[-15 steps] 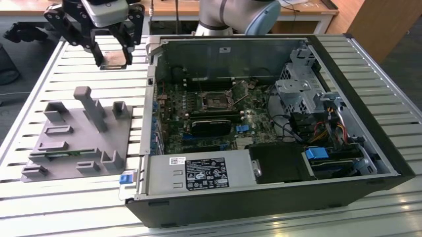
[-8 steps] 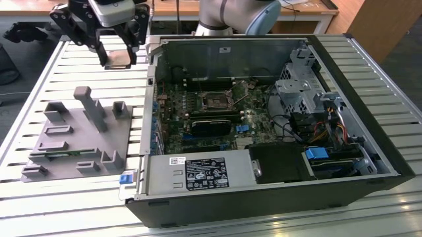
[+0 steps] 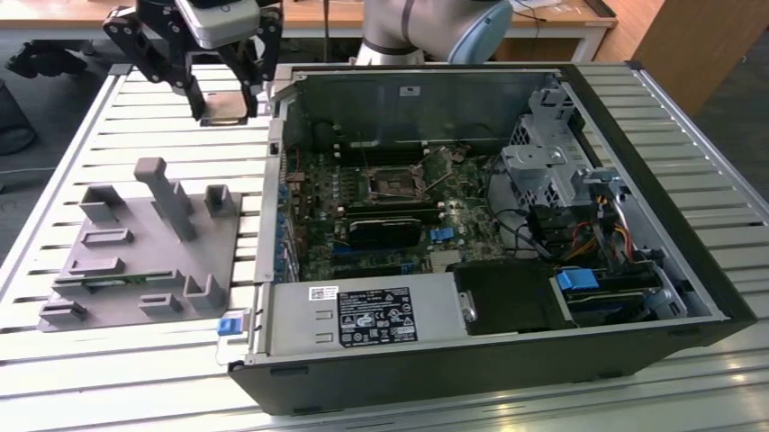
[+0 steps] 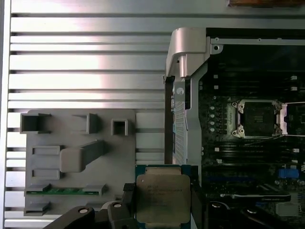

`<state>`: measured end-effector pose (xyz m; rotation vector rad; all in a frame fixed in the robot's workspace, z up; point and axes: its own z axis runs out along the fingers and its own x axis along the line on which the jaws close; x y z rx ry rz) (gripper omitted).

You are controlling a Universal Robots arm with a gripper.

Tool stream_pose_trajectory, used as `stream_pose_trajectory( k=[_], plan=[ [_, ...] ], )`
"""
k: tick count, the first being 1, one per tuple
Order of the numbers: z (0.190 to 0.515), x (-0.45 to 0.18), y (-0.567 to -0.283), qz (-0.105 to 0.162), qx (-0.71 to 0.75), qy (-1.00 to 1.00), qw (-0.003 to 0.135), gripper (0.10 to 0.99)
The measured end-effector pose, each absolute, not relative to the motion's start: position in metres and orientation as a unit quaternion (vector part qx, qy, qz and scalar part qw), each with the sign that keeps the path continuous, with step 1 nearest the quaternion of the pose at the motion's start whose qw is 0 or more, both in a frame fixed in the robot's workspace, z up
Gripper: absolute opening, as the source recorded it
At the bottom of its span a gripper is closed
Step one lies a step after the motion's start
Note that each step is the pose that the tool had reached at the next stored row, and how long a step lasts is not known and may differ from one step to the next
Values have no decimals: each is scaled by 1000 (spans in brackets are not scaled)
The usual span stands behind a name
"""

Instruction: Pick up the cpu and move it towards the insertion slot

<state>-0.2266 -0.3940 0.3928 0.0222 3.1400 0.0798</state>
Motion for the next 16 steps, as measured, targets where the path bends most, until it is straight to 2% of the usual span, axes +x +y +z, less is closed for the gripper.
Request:
stream_pose_trajectory(
  k=[16],
  plan=[
    [393,-206,-392,25,7,1000,0,545]
  ],
)
